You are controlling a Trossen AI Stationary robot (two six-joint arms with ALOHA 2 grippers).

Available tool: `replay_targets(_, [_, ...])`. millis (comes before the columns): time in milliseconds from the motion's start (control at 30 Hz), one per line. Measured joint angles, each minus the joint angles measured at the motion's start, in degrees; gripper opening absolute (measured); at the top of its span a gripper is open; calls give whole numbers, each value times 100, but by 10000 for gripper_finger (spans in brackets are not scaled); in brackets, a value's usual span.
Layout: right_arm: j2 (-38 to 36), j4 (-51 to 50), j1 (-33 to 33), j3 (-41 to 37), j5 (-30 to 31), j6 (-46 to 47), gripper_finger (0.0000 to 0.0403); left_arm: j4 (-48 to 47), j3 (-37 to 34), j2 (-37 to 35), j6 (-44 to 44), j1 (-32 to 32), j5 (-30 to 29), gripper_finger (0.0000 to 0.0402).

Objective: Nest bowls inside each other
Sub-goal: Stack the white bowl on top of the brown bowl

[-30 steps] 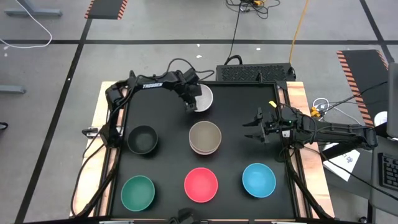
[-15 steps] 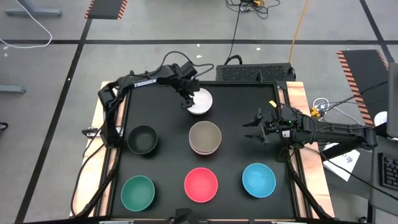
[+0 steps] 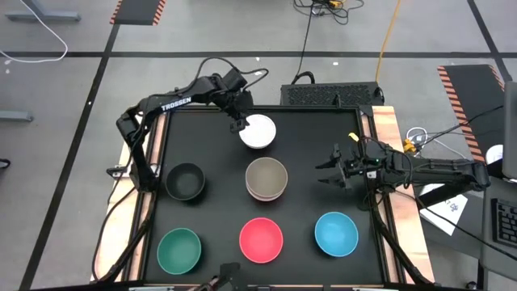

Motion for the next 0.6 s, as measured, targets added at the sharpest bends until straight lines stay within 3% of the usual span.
replay_targets(300, [0,-12,246,0,3,-119,238,-5,-2,125,-157,485,-228,253])
replay_targets(600, [1,-12,263,0,10,-209,238,-425,22,231,-149,598,245,253])
